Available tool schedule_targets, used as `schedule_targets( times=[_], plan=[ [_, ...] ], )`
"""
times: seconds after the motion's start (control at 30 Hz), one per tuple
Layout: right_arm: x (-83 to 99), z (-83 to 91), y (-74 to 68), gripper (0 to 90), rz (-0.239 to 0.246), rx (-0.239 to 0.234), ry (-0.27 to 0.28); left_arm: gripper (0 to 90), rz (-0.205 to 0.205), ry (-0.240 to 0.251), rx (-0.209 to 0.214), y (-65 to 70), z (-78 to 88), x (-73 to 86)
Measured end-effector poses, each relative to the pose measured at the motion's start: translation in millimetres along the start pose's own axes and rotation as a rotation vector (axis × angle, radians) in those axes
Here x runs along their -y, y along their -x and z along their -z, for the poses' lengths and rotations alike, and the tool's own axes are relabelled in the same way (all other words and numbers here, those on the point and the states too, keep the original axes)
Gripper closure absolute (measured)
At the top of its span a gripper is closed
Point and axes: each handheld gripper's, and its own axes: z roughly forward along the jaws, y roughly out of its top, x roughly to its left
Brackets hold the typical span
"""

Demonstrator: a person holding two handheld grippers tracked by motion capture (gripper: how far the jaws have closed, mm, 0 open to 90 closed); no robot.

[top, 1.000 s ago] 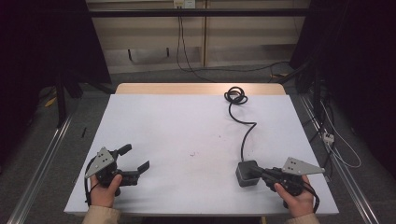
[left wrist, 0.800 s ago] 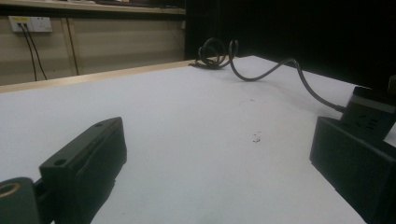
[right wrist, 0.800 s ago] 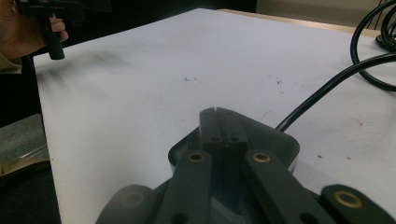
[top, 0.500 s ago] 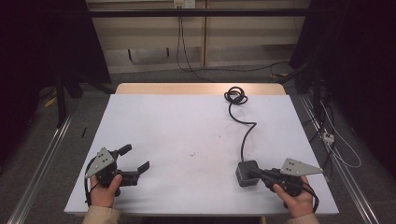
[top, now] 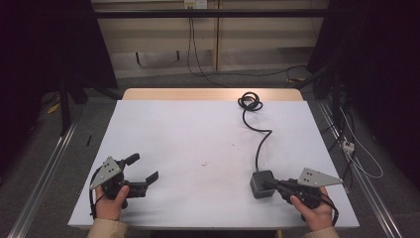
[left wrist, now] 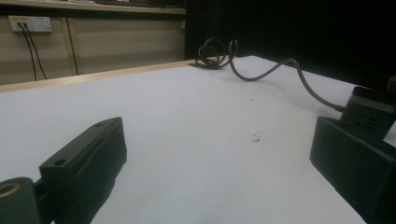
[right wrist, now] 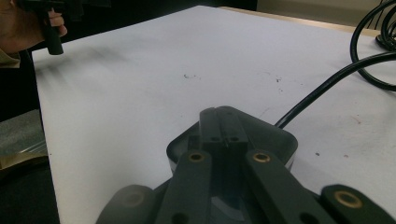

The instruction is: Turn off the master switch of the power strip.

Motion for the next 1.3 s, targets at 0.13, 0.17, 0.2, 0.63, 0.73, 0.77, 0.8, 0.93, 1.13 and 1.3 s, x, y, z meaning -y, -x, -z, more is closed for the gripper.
schedule_targets(
  times=[0.13,0.17,0.2,0.63,0.73,0.77,0.8,0.93,1.13,1.3],
  plan=[
    [0.1,0.1,0.6,90.0,-0.001,0.002,0.001,3.6,0.002,0.0,-0.001,-0.1,0.0,0.0],
    [0.1,0.2,0.8,90.0,-0.002,0.004,0.0,3.7,0.003,0.001,-0.001,-0.1,0.1,0.1],
    [0.1,0.1,0.8,90.0,-0.002,0.004,0.0,3.7,0.003,0.0,-0.001,-0.2,0.1,0.1],
    [0.7,-0.8,1.3,90.0,-0.003,0.002,-0.009,3.7,0.004,0.0,-0.001,-0.1,0.2,0.0],
    [1.3,-1.3,1.5,90.0,-0.002,0.004,-0.014,3.7,0.003,0.0,-0.001,-0.1,0.2,0.0],
    [1.4,-1.4,1.6,90.0,-0.001,0.004,-0.016,3.7,0.003,0.0,-0.001,-0.1,0.2,0.0],
    [1.6,-1.5,1.9,90.0,-0.001,0.004,-0.014,3.6,0.003,0.0,-0.001,-0.2,0.1,0.0],
    [1.6,-1.4,2.0,90.0,0.0,0.005,-0.014,3.7,0.003,-0.001,-0.002,-0.2,0.1,0.0],
    [1.6,-1.4,2.4,90.0,-0.003,0.003,-0.016,3.7,0.003,-0.001,-0.002,0.0,0.1,-0.1],
    [2.4,-1.0,3.6,90.0,-0.012,0.0,-0.012,3.7,-0.002,0.0,-0.001,-0.2,0.0,-0.2]
  ],
)
